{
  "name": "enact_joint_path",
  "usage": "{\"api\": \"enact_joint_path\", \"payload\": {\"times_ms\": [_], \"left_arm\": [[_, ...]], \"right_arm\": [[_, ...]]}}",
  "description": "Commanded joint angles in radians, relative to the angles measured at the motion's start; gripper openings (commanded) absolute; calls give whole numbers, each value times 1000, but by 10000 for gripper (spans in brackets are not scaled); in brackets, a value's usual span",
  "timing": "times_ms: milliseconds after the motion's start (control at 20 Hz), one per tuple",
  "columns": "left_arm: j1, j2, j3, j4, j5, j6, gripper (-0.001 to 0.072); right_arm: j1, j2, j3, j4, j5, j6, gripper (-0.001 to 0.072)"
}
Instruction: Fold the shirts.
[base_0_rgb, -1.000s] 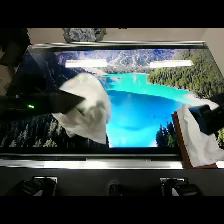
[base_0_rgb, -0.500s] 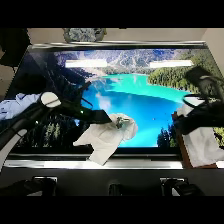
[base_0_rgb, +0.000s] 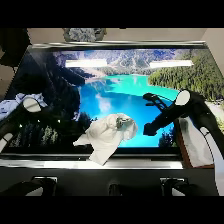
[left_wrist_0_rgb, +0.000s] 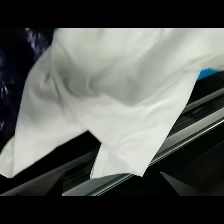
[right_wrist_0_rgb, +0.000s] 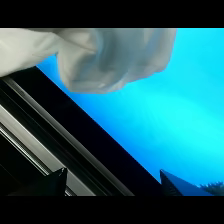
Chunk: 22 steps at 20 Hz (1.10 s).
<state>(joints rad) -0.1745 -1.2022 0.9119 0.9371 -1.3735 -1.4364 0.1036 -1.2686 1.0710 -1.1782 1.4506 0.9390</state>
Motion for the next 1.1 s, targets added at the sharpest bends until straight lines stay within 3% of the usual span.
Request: {"api": "enact_joint_path", "payload": {"times_ms": [0,150,350,400,500,650,700,800,850,900,950,1050], "left_arm": [[-92,40,-260,-97,152,0,701],[-204,21,-333,-192,344,-4,661],[-306,-54,-333,-329,502,-3,659],[-322,-76,-333,-344,526,-8,618],[-335,-111,-333,-346,549,-43,447],[-332,-124,-333,-346,548,-48,60],[-332,-124,-333,-346,548,-48,27],[-332,-121,-333,-346,548,-43,26],[-332,-117,-329,-342,548,-32,25],[-332,-110,-321,-341,548,-17,25],[-331,-95,-307,-339,549,2,25],[-317,-32,-251,-293,536,32,23]], "right_arm": [[0,-68,-62,98,-95,-35,696],[0,-68,-88,106,-157,-34,700],[8,-68,-119,175,-226,-15,702],[18,-68,-133,174,-251,11,702],[64,-68,-162,171,-310,38,702],[152,-69,-188,139,-451,154,701],[177,-69,-188,140,-494,178,701],[225,-69,-188,138,-549,194,687],[241,-69,-188,135,-557,206,640],[251,-68,-188,134,-555,206,376],[253,-68,-188,124,-554,206,62],[241,-42,-176,58,-523,193,56]]}}
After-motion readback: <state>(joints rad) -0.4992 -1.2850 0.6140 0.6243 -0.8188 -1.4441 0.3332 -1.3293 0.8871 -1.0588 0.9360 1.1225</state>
